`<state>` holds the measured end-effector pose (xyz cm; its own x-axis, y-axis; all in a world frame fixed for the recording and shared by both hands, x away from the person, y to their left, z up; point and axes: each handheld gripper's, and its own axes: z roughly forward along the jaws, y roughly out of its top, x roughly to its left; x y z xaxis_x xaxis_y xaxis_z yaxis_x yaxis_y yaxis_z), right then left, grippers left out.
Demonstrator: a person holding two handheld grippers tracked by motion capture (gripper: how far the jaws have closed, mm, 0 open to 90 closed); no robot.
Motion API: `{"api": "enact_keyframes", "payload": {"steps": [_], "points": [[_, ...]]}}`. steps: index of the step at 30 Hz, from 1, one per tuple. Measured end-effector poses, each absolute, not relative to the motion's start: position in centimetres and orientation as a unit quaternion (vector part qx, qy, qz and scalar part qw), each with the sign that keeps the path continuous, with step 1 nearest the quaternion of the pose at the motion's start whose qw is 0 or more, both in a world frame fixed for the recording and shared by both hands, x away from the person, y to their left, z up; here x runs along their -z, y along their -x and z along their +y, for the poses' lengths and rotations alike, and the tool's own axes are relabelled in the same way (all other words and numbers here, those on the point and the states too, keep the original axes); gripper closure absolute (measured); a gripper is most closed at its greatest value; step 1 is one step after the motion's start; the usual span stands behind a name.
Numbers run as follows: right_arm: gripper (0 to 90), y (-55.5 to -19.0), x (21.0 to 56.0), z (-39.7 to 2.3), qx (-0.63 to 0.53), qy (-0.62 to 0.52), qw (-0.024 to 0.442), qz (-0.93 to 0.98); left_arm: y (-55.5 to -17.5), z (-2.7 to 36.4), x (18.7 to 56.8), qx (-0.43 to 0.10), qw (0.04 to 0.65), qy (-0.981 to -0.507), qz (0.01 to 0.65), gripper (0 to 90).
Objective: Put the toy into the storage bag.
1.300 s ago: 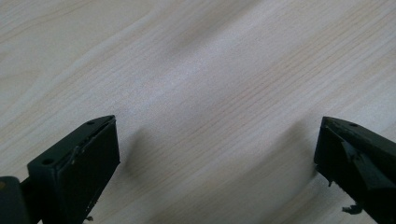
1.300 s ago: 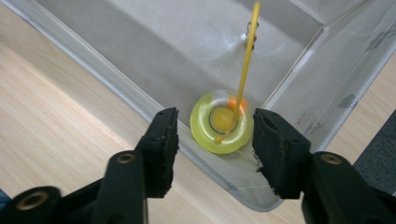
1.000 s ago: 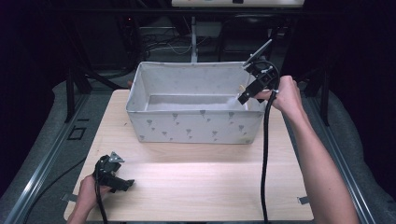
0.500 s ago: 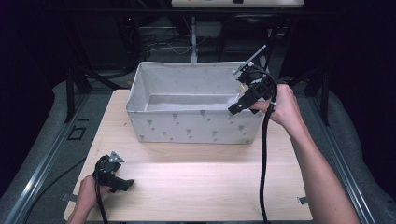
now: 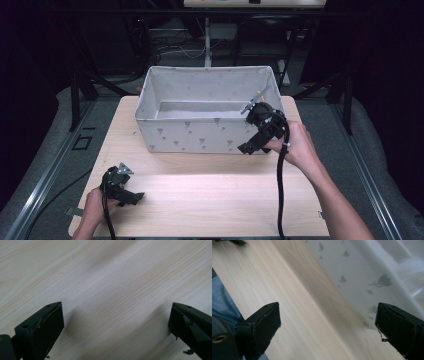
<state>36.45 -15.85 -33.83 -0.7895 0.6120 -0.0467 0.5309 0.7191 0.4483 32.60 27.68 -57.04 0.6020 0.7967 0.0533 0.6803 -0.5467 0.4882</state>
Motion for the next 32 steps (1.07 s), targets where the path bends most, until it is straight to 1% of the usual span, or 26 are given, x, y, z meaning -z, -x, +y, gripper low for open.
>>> {"api": "enact_keyframes", "payload": {"steps": [6,11,15,24,27,32], "points": [[5.7,-34.7,38.0,-15.5,-0.206,-0.298,0.091,0.928,-32.7,27.8,57.1,-0.131,0.215,-0.869,0.427,0.2],[3.8,-33.6,41.8,-15.7,-0.205,-0.313,0.063,0.925,-32.7,27.8,57.1,-0.133,0.214,-0.869,0.425,0.2],[3.6,-32.8,44.6,-15.8,-0.2,-0.323,0.051,0.923,-32.7,27.7,57.1,-0.136,0.217,-0.868,0.426,0.2],[2.3,-32.6,47.1,-16.2,-0.186,-0.324,0.04,0.927,-32.6,27.6,56.8,-0.141,0.224,-0.868,0.421,0.2],[2.1,-32.6,47.9,-16.5,-0.16,-0.329,0.047,0.93,-32.5,27.7,56.7,-0.144,0.229,-0.865,0.422,0.2],[3.0,-31.6,48.5,-17.8,-0.161,-0.35,0.048,0.922,-32.6,27.8,56.8,-0.144,0.23,-0.863,0.426,0.2]]}}
